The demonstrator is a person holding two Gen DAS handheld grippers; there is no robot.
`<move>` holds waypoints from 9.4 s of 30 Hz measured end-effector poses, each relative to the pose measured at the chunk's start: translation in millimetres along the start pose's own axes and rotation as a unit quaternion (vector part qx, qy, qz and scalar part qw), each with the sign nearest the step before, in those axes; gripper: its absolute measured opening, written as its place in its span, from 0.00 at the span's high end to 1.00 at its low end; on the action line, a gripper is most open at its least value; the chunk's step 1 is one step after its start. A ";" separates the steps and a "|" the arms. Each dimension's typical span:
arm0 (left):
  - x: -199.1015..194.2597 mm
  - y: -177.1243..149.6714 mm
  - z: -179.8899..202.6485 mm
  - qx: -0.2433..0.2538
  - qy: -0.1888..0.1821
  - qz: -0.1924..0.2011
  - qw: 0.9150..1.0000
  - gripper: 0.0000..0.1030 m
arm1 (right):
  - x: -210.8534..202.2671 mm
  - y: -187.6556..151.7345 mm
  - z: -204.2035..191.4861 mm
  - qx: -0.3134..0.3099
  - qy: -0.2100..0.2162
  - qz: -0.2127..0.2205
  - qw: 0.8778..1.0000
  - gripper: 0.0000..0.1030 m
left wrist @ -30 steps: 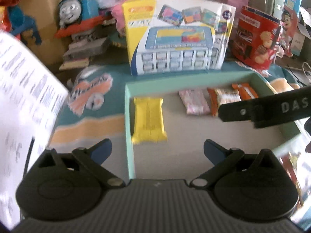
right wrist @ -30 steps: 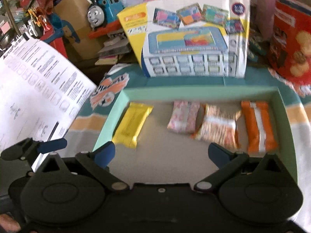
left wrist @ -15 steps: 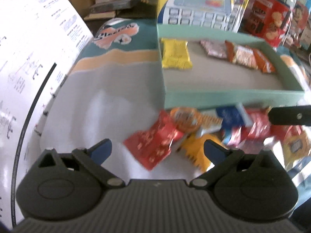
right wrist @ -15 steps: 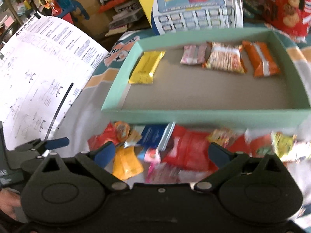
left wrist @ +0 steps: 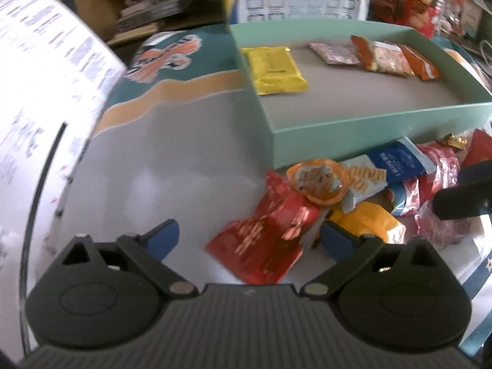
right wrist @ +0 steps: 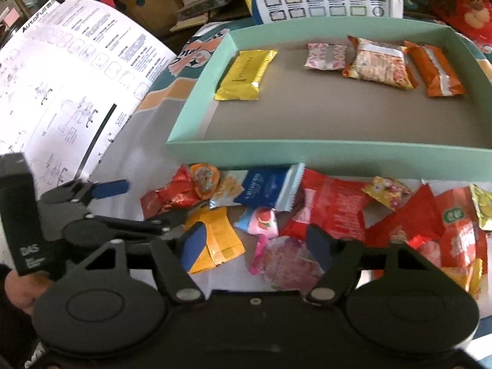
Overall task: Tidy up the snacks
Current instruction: 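Move both open grippers back to the snack pile, then grasp the red wrapper packet with the left gripper while the right grasps an orange packet, then lower both packets into the green box and open both grippers, then move both open grippers back to the snack pile, then grasp the yellow cracker packet with the right gripper while the left grasps the clear white-snack bag, then carry both packets into the green box and open both grippers, then move both open grippers back to the snack pile, then grasp the tall orange chips packet with the right gripper while the left grasps a red square packet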
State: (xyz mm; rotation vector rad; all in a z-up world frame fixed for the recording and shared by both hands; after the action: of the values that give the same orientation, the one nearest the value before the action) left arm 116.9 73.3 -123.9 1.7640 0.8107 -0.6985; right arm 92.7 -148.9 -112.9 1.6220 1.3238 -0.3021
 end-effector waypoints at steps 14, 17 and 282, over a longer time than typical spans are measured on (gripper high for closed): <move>-14.4 -39.3 -33.7 -0.076 -0.057 -0.042 0.995 0.48 | 58.7 0.3 -36.9 -0.071 0.007 -0.057 0.996 0.41; -15.7 -42.9 -36.2 -0.082 -0.054 -0.043 0.994 0.49 | 73.4 1.6 -42.8 -0.089 0.007 -0.069 0.994 0.41; -55.8 51.9 229.3 0.114 -0.143 0.019 0.983 0.52 | -130.6 -49.3 161.4 0.148 -0.030 0.139 0.979 0.63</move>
State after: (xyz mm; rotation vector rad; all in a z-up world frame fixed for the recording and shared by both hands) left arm 106.0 -168.1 -121.5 1.8210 0.5166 -1.0244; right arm 61.4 -359.6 -125.5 2.0061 1.0228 -0.3880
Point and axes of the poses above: each gripper's, at about its wrist camera, not at the fingertips, and x roughly the way its jaws point, z to its right, y to its top, the point moved 1 cm from there along x, roughly the way its jaws point, and after that the axes turned 15 degrees about y, right-handed, at the moved point
